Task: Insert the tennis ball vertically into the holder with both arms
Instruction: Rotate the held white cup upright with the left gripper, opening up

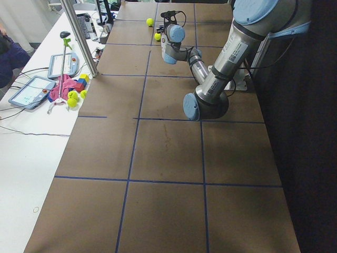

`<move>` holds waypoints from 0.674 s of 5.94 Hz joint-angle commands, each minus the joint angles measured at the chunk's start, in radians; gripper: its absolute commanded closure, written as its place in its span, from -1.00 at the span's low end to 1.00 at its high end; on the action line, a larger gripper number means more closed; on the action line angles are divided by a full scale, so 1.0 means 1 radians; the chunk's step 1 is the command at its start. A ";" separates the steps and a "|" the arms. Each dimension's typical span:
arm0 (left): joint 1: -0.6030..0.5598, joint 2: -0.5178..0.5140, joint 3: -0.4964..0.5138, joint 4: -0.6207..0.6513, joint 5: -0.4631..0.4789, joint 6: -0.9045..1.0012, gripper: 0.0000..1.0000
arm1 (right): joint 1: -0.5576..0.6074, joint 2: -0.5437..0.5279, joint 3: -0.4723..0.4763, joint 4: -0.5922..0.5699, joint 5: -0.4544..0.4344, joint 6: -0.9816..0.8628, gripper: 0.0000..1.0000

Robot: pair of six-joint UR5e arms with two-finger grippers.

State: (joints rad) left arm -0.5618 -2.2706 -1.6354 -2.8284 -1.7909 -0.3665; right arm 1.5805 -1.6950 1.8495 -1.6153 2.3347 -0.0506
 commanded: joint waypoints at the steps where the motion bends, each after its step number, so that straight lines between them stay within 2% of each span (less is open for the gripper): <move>1: -0.001 0.055 0.050 -0.218 0.001 0.003 0.09 | 0.003 0.000 0.000 0.000 0.005 0.000 -1.00; 4: 0.003 0.057 0.246 -0.529 0.036 0.011 0.07 | 0.009 -0.002 0.001 0.000 0.014 0.000 -1.00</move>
State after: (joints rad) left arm -0.5603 -2.2142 -1.4564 -3.2651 -1.7747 -0.3588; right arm 1.5882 -1.6961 1.8508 -1.6153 2.3476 -0.0506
